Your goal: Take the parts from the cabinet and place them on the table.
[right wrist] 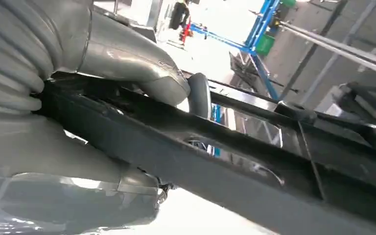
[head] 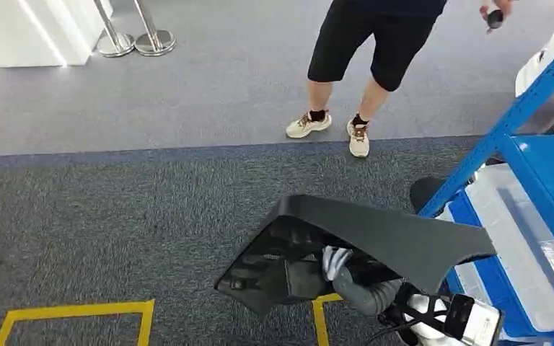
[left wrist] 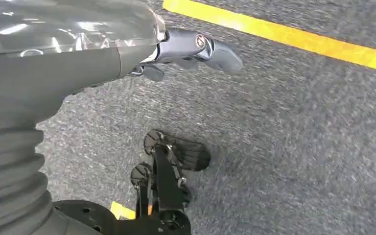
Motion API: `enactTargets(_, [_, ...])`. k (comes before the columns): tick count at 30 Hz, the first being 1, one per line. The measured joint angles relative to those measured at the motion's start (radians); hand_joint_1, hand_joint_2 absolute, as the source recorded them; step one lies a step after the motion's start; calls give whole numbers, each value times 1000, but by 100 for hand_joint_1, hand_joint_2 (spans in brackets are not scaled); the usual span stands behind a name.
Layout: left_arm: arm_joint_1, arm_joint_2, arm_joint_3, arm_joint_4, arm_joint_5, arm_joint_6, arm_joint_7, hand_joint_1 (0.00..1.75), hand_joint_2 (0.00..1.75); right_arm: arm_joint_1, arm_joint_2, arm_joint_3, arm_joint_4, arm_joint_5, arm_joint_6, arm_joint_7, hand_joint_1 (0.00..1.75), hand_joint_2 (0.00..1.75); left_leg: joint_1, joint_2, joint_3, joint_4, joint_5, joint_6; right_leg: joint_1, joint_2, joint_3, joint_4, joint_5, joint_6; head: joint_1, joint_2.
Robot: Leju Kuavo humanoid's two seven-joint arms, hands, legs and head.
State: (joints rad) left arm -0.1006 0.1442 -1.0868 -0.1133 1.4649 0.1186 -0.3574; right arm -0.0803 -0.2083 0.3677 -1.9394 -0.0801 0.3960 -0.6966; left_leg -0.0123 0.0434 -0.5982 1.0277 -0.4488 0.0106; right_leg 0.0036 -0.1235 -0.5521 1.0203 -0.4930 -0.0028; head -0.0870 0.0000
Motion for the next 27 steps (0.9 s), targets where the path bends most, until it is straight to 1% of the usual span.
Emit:
enactTargets(1, [4,-2,0,0,0,6,1,0,175,4,1,7,-5,8,0,0,175,175,2,-9,2,-8,4,7,2,-8,4,0,-2,6,0,0])
enactTargets(2, [9,-7,0,0,1,11,3,0,175,7,2,14,-8,12,1,0,175,175,13,-18,10,-17,11,13,-4,23,2,10,-12,14,0,0])
enactTargets(3, [7,-10,0,0,2,14,3,0,175,15,4,21,-11,17,2,-1,175,175,14,-29,10,-21,13,18,-7,74,-13,43,-36,16,0,0])
enactTargets(4, [3,-13,0,0,2,14,2,0,175,24,5,24,-13,21,1,-1,175,175,14,-38,9,-21,14,21,-8,99,-47,112,-75,16,0,0])
enactTargets(5, [2,-17,0,0,2,16,-2,0,175,31,9,30,-13,29,2,0,175,175,13,-49,9,-21,15,23,-10,110,-85,190,-112,18,0,0])
enactTargets(6, [3,-22,0,0,3,17,-4,0,175,40,12,35,-13,33,4,0,175,175,13,-63,8,-20,14,24,-11,115,-126,272,-142,20,0,0])
enactTargets(7, [4,-24,0,0,3,20,-6,0,175,49,14,37,-14,39,9,0,175,175,13,-76,8,-20,14,24,-11,116,-150,315,-148,21,0,0])
enactTargets(8, [8,-28,0,0,3,23,-7,0,175,59,18,40,-14,45,17,0,175,175,14,-91,10,-19,14,24,-14,117,-150,307,-126,23,0,0])
enactTargets(9, [11,-32,0,0,4,24,-8,0,175,65,19,42,-14,47,20,0,175,175,15,-105,11,-17,14,22,-17,119,-130,258,-87,24,0,0])
enactTargets(10, [11,-35,0,0,5,24,-10,0,175,68,24,45,-15,50,21,0,175,175,17,-119,11,-12,12,18,-21,124,-91,173,-37,24,0,0])
enactTargets(11, [11,-39,0,0,5,24,-11,0,175,73,29,46,-18,55,20,0,175,175,19,-132,10,-6,9,13,-27,146,-47,81,8,26,0,0])
enactTargets(12, [12,-41,0,0,5,22,-13,0,175,79,31,46,-20,62,20,0,175,175,20,-142,5,-1,6,7,-36,200,-27,34,4,27,0,0])
enactTargets(13, [10,-42,0,0,5,21,-13,0,175,90,34,45,-22,68,20,0,175,175,14,-155,-3,12,2,0,-34,205,-26,21,3,26,0,0])
enactTargets(14, [11,-43,0,0,5,17,-15,0,175,105,38,45,-29,79,20,0,175,175,19,-166,-7,8,6,-8,-31,193,-27,24,3,22,0,0])
enactTargets(15, [15,-44,0,0,5,16,-15,0,175,113,39,45,-35,83,20,0,175,175,23,-175,-8,3,9,-16,-25,185,-26,25,3,14,0,0])
enactTargets(16, [20,-44,0,0,5,16,-14,0,175,120,40,46,-42,85,21,0,175,175,25,-185,-11,0,11,-24,-23,174,-24,22,5,7,0,0])
enactTargets(17, [22,-43,0,0,6,17,-14,0,175,129,43,45,-50,84,22,0,175,175,26,-190,-12,3,8,-29,-30,159,-21,12,10,-2,0,0])
enactTargets(18, [24,-45,0,0,6,17,-14,0,175,138,46,45,-57,84,24,0,175,175,20,-128,-20,25,-8,-31,-27,149,-17,8,11,-7,0,0])
enactTargets(19, [21,-44,0,0,6,17,-14,0,175,152,52,45,-64,85,27,0,175,175,19,-85,-46,84,-46,-34,-24,133,-15,8,9,-14,0,0])
enactTargets(20, [17,-44,0,0,6,17,-14,0,175,163,54,45,-68,85,31,0,175,175,22,-66,-80,156,-84,-37,-20,119,-15,8,7,-17,0,0])
enactTargets(21, [15,-44,0,0,6,17,-14,0,175,170,55,45,-70,87,33,0,175,175,23,-58,-114,230,-118,-39,-17,103,-14,8,6,-19,0,0])
enactTargets(22, [15,-45,0,0,6,17,-13,0,175,173,55,45,-70,93,35,0,175,175,23,-55,-140,288,-136,-40,-15,89,-15,8,5,-21,0,0])
enactTargets(23, [16,-45,0,0,6,15,-12,0,175,179,56,45,-70,98,33,0,175,175,23,-54,-142,299,-131,-40,-13,77,-14,8,4,-21,0,0])
enactTargets(24, [18,-45,0,0,6,13,-9,0,175,190,62,45,-71,104,31,0,175,175,23,-53,-121,264,-104,-38,-12,64,-12,8,2,-21,0,0])
enactTargets(25, [20,-45,0,0,6,12,-5,0,175,201,69,45,-73,110,27,0,175,175,23,-47,-77,184,-63,-35,-10,52,-10,8,0,-22,0,0])
enactTargets(26, [20,-45,0,0,6,10,-1,0,175,206,72,45,-76,113,24,0,175,175,22,-33,-27,97,-26,-30,-9,42,-6,8,-2,-20,0,0])
enactTargets(27, [20,-45,-1,0,6,8,3,0,175,209,74,45,-81,117,17,0,175,175,17,3,17,19,-9,-21,-8,33,-3,8,-4,-17,0,0])
